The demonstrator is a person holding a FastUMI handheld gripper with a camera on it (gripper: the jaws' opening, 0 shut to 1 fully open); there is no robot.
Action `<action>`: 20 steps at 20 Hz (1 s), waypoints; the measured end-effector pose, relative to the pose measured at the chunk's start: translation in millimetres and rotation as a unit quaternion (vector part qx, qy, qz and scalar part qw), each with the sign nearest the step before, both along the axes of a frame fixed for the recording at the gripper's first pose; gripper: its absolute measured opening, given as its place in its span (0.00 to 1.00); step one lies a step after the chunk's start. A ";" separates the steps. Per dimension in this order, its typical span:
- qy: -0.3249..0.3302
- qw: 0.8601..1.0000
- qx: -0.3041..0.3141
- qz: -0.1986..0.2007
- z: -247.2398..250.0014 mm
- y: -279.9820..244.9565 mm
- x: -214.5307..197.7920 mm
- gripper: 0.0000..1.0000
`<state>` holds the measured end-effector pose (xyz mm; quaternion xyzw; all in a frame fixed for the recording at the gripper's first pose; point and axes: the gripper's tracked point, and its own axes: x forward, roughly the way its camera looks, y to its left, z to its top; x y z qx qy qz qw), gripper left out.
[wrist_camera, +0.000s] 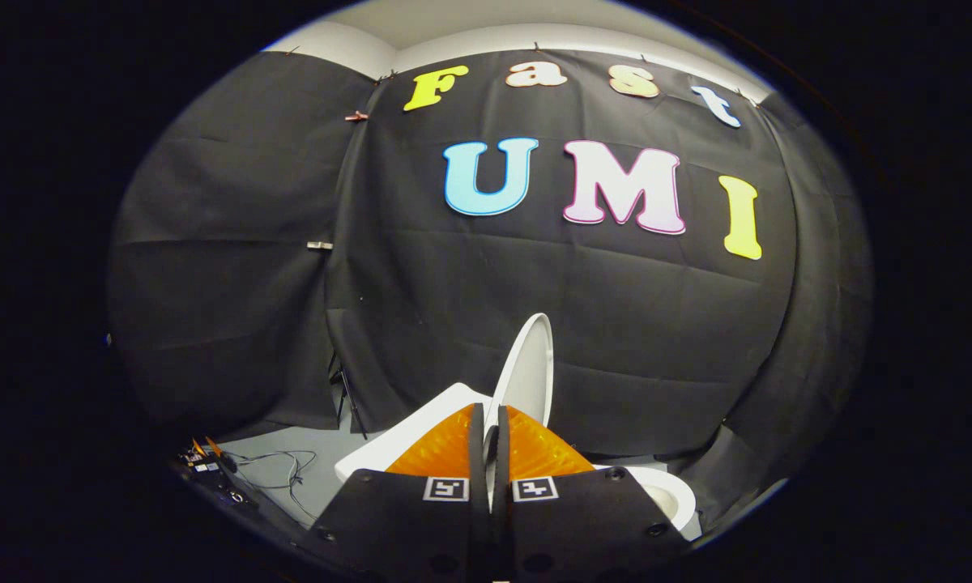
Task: Open the toilet lid.
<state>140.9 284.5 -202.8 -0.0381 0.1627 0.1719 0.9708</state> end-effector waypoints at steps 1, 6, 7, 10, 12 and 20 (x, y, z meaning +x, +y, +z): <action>0.001 1.000 -0.001 0.004 -1.1 5.2 -0.1 0.05; 0.005 1.000 -0.008 0.017 -4.3 19.8 -0.9 0.05; 0.006 1.000 -0.010 0.014 -3.7 18.6 0.9 0.05; 0.018 1.000 0.017 0.019 -2.2 15.7 -2.1 0.19; 0.012 0.999 0.034 0.011 5.5 5.9 -5.7 0.31; -0.050 0.996 0.065 -0.017 95.7 -59.1 -37.3 0.99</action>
